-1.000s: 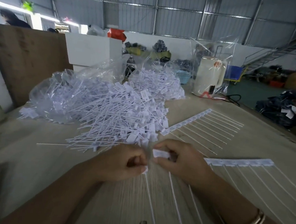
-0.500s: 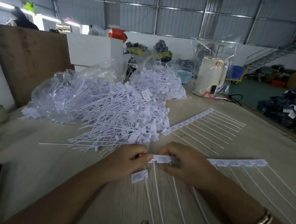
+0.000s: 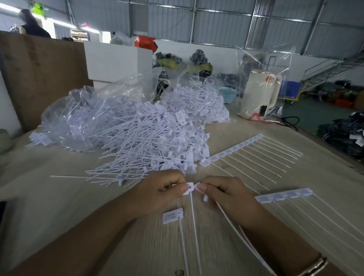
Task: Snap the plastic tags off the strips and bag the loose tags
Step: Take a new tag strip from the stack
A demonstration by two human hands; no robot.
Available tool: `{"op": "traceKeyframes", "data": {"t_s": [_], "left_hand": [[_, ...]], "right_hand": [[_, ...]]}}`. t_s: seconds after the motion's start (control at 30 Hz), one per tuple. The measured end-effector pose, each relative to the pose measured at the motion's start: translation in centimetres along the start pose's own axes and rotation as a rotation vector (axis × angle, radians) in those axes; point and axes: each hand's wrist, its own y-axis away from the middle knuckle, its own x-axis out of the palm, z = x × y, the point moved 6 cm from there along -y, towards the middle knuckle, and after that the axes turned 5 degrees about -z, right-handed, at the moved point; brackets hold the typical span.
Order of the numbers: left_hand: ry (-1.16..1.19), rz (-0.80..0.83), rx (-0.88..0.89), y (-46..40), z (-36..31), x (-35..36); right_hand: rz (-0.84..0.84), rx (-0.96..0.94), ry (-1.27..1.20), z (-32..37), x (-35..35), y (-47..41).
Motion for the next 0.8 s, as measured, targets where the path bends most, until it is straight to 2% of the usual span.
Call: {"op": "traceKeyframes", "data": {"t_s": [0.17,0.27,0.33,0.47,0.5,0.63,0.8], "left_hand": [[0.166,0.017,-0.031,0.0,-0.5,0.1],[0.199,0.032,-0.031,0.5,-0.2,0.0],[0.126,0.014,-0.014,0.5,0.2,-0.4],[-0.236,-0.032,0.112,0.3,0.6,-0.4],[-0.236,-0.059,0.115,0.3,0.3,-0.5],[0.006,-0.167,0.049,-0.1,-0.1,-0.7],[-0.085,-0.107,-0.039,-0.1,0.5,0.7]], "right_hand": [[0.017,0.092,-0.251,0.7,0.7,0.0],[-0.196,0.148,-0.372,0.0,-2.5,-0.1],[-0.258,0.125,-0.233,-0.4,-4.1,0.1],[-0.133,0.025,0.220,-0.1,-1.4,0.0],[-0.105,-0.020,0.261,0.2,-0.5,0.0],[-0.064,-0.182,0.359,1.6,1.6,0.3],[-0.026,-0.160,0.361,1.2,0.4,0.0]]}}
